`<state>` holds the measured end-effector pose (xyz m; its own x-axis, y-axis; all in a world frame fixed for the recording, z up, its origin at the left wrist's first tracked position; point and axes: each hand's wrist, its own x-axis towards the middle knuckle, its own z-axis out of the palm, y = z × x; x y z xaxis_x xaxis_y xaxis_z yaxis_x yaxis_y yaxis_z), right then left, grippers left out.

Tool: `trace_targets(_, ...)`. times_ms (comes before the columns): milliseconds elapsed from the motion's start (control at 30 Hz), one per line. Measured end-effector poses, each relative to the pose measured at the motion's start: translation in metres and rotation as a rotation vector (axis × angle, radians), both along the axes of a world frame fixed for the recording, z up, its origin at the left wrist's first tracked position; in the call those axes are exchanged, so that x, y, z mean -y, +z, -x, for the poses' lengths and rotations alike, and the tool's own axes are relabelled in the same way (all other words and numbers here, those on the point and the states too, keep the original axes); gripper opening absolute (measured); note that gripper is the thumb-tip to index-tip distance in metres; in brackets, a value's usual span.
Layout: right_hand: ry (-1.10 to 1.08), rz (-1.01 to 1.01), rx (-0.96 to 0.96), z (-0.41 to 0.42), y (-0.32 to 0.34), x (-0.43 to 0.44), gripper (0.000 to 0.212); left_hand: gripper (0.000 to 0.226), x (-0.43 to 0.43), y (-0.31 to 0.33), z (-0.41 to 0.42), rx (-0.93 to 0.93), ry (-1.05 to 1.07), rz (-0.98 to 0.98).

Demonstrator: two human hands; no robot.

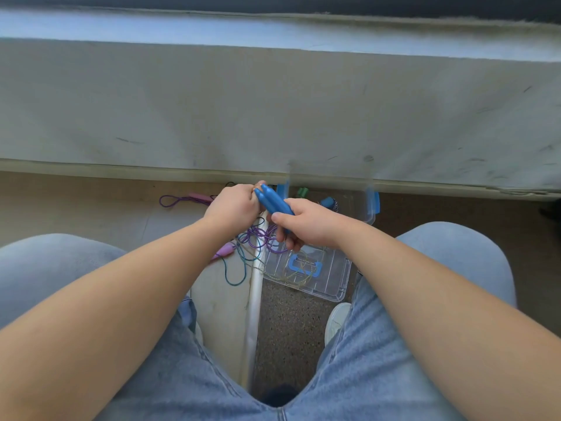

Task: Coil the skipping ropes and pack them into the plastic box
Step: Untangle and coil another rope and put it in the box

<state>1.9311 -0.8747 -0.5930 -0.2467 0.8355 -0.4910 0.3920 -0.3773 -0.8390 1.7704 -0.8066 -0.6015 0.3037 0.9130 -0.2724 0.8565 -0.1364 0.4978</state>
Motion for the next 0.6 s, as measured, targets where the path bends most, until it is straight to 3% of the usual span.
trace_targets(267, -0.009, -0.051, 0.019, 0.001, -0.001, -0.002, 0.014, 0.039, -0.004, -0.005, -0.001, 0.027, -0.014, 0.024)
trace_targets(433, -0.366, -0.124, -0.133, 0.0, 0.002, -0.014, 0.012, 0.031, 0.014, 0.004, -0.009, -0.131, -0.302, 0.019)
trace_targets(500, -0.352, -0.205, 0.146, -0.007, 0.0, -0.019, 0.014, 0.028, 0.027, 0.006, -0.015, -0.223, -0.446, -0.039)
trace_targets(600, -0.065, -0.271, 0.664, -0.012, -0.004, -0.014, 0.016, 0.031, 0.036, 0.016, -0.023, -0.403, -0.7, -0.278)
